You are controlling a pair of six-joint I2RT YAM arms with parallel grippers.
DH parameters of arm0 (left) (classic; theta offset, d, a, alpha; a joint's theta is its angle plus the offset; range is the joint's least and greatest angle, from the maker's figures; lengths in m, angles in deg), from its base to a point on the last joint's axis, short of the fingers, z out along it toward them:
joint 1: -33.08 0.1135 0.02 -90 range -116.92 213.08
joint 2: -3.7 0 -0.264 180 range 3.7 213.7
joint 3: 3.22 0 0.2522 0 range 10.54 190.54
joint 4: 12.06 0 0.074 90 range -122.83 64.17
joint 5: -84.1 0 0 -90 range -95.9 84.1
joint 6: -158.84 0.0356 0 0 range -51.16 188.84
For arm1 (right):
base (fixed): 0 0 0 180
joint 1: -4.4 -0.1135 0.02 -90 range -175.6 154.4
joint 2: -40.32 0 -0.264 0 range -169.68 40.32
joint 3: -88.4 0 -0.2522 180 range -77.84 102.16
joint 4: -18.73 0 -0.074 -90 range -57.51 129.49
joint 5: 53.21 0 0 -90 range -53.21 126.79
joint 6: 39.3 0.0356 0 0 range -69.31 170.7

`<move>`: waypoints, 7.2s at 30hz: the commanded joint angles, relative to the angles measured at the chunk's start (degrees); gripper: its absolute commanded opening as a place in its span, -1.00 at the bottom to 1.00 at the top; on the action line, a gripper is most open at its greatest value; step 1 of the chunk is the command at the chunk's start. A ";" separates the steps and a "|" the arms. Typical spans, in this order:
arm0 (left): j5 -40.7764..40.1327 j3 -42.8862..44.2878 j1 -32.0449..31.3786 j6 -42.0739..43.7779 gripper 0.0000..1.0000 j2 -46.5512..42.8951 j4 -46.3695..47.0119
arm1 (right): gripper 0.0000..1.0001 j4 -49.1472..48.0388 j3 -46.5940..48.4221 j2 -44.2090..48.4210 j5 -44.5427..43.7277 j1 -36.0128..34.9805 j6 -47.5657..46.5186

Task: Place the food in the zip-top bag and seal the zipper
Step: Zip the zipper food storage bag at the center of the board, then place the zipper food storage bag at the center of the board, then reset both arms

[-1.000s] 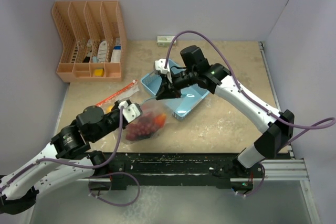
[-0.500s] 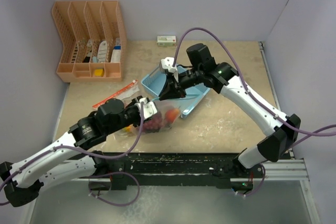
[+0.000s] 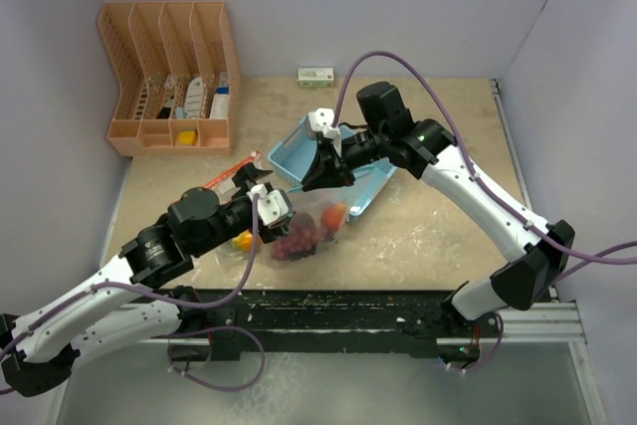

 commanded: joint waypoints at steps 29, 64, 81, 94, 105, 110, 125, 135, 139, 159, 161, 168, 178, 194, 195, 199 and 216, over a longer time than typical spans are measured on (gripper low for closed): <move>5.41 1.04 0.14 -3.67 0.25 5.34 4.54 | -0.90 -2.62 -0.14 0.35 0.86 -0.39 0.30; -9.15 3.87 2.08 -2.16 -1.00 -6.66 -8.88 | -0.98 -4.27 -5.94 3.38 -16.54 4.02 2.02; -11.06 3.91 2.08 -1.28 -1.00 -9.27 -10.97 | -1.00 -5.21 -8.59 4.38 -19.55 7.10 1.53; -13.89 7.47 2.08 -2.95 -1.00 -3.62 -7.22 | 0.74 -9.64 -8.05 6.46 -17.79 7.72 6.41; -24.63 16.17 5.82 -4.98 -1.00 14.35 4.59 | 0.99 -20.57 -3.98 9.17 -41.25 7.76 31.36; -18.84 16.01 15.84 -13.34 -0.20 17.10 5.33 | 0.99 -19.60 -2.17 8.39 -51.86 7.72 38.25; -12.31 19.94 18.86 -17.72 0.98 15.11 -0.18 | 0.99 -17.08 -2.43 6.27 -58.02 7.71 41.40; -11.65 18.01 18.87 -18.94 0.98 13.77 0.01 | 0.99 -14.70 -2.57 5.46 -59.91 7.74 42.72; -11.06 17.37 18.86 -19.50 0.98 13.56 0.22 | 0.99 -15.36 -3.97 6.42 -61.00 7.71 42.94; -9.27 17.56 18.92 -20.43 0.98 13.08 -1.47 | 0.99 -12.41 -2.98 5.97 -62.93 7.73 42.73; -9.26 17.74 18.89 -20.17 0.98 13.35 -1.63 | 0.99 -12.38 -2.98 5.97 -62.78 7.72 42.82; -9.00 18.22 18.86 -19.61 0.98 13.98 -1.75 | 0.99 -12.34 -2.81 5.81 -62.69 7.76 42.81; -9.00 18.41 18.89 -19.42 0.98 14.38 -1.92 | 0.99 -12.07 -2.61 5.36 -63.04 7.74 42.81; -8.03 19.76 18.87 -20.46 0.98 15.33 -3.67 | 0.99 -12.51 -3.93 6.50 -63.12 7.71 42.93; -8.03 19.80 18.93 -20.51 0.98 15.30 -3.71 | 0.99 -12.51 -3.99 6.58 -63.05 7.71 42.99; -8.19 19.72 18.87 -20.66 0.98 15.13 -3.87 | 0.99 -12.60 -4.19 6.68 -62.87 7.71 43.00; -8.73 19.27 18.95 -20.49 0.98 14.77 -3.94 | 0.99 -12.76 -4.45 6.85 -63.11 7.76 43.26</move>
